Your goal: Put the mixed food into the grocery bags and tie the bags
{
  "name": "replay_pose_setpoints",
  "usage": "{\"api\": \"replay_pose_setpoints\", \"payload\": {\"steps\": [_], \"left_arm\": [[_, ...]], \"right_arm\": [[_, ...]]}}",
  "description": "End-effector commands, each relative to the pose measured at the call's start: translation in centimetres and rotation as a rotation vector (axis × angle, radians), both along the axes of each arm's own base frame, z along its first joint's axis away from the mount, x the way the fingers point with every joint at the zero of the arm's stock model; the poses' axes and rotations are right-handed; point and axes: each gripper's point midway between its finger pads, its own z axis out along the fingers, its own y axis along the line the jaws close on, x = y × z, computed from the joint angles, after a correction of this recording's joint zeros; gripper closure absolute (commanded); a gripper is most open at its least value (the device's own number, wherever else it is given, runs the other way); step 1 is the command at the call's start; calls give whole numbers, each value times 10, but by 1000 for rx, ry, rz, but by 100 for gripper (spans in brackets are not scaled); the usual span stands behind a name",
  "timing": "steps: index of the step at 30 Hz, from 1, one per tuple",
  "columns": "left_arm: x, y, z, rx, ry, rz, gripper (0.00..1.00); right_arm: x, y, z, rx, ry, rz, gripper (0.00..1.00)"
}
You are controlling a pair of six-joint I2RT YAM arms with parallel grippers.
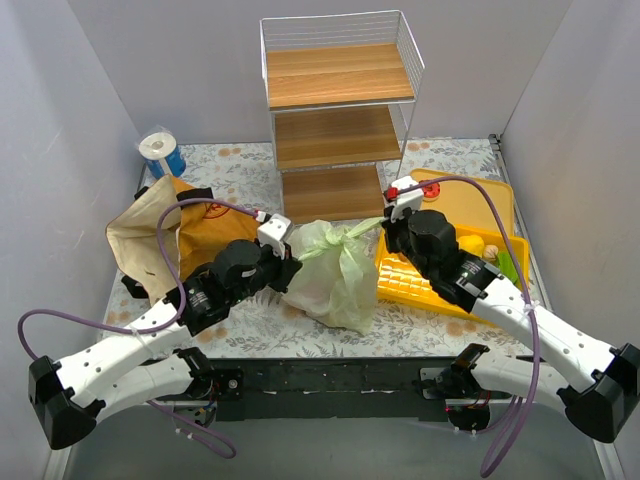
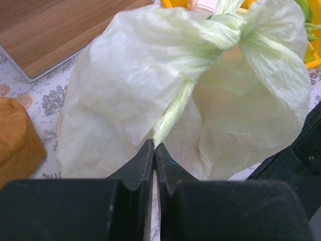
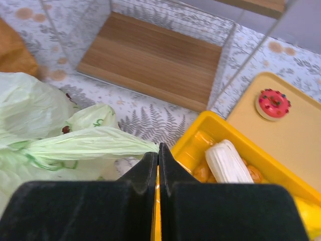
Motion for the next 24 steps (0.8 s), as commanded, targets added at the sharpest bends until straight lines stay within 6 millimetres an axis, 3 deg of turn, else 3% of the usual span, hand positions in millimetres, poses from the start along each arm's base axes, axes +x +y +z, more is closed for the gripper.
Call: {"api": "replay_pose_setpoints", "payload": {"steps": [1, 5, 13, 16, 19, 24], "left_arm": [[1, 18, -11, 13, 10, 75, 100], [1, 30, -13, 7, -1, 126, 100], [12, 63, 12, -48, -95, 298, 100], [15, 74, 17, -65, -123, 355, 100], [16, 85, 14, -66, -135, 406, 100], [14, 97, 4, -39, -119, 454, 100]], "right_arm": [[17, -62, -10, -42, -28, -259, 99], [19, -81, -23, -45, -11, -316, 99], [23, -115, 1, -58, -51, -417, 99], [24, -123, 2, -62, -50, -437, 99], [26, -129, -6, -59, -37, -447, 99], [30, -146, -48, -80, 41, -495, 99]]}}
